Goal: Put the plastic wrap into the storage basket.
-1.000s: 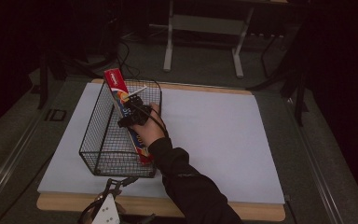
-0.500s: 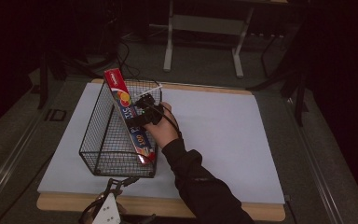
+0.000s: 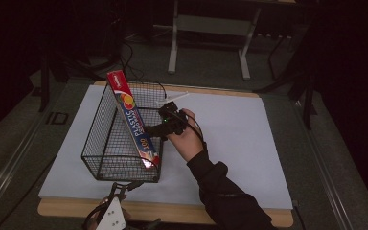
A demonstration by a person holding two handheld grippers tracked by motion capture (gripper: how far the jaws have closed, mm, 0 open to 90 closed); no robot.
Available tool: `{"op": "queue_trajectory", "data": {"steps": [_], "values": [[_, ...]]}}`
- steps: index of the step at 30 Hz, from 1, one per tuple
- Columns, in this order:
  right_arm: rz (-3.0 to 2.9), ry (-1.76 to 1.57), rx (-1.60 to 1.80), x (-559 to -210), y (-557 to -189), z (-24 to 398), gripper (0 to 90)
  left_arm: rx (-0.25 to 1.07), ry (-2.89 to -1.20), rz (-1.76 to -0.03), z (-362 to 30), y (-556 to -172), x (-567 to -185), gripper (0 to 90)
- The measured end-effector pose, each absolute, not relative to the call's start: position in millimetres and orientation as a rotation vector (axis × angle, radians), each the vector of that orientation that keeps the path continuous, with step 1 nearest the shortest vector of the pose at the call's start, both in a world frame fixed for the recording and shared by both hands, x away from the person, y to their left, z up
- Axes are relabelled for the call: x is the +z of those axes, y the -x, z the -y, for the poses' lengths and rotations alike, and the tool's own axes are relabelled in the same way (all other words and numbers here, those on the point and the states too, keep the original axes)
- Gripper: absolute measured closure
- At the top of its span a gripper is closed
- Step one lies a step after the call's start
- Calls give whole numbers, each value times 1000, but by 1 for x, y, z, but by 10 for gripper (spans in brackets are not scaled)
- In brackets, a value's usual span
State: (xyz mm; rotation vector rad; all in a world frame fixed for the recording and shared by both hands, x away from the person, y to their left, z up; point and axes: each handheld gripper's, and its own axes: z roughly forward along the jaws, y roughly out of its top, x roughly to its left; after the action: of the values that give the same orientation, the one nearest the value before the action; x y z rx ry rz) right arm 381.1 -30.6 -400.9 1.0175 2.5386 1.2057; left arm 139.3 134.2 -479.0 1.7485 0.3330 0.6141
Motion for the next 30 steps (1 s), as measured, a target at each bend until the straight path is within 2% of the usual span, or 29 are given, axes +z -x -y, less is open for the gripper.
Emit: {"op": "queue_trajectory", "data": {"steps": [11, 14, 30], "values": [[-2518, -1033, 1225, -415, -365, 75, 140, 615, -1756, -334, -134, -140, -479, 2], [-2507, -1032, 1186, -421, -361, 86, 176, 616, -1755, -333, -133, -140, -479, 1], [-2498, -1090, 1222, -445, -339, 141, 140, 618, -1760, -334, -132, -140, -480, 2]]}}
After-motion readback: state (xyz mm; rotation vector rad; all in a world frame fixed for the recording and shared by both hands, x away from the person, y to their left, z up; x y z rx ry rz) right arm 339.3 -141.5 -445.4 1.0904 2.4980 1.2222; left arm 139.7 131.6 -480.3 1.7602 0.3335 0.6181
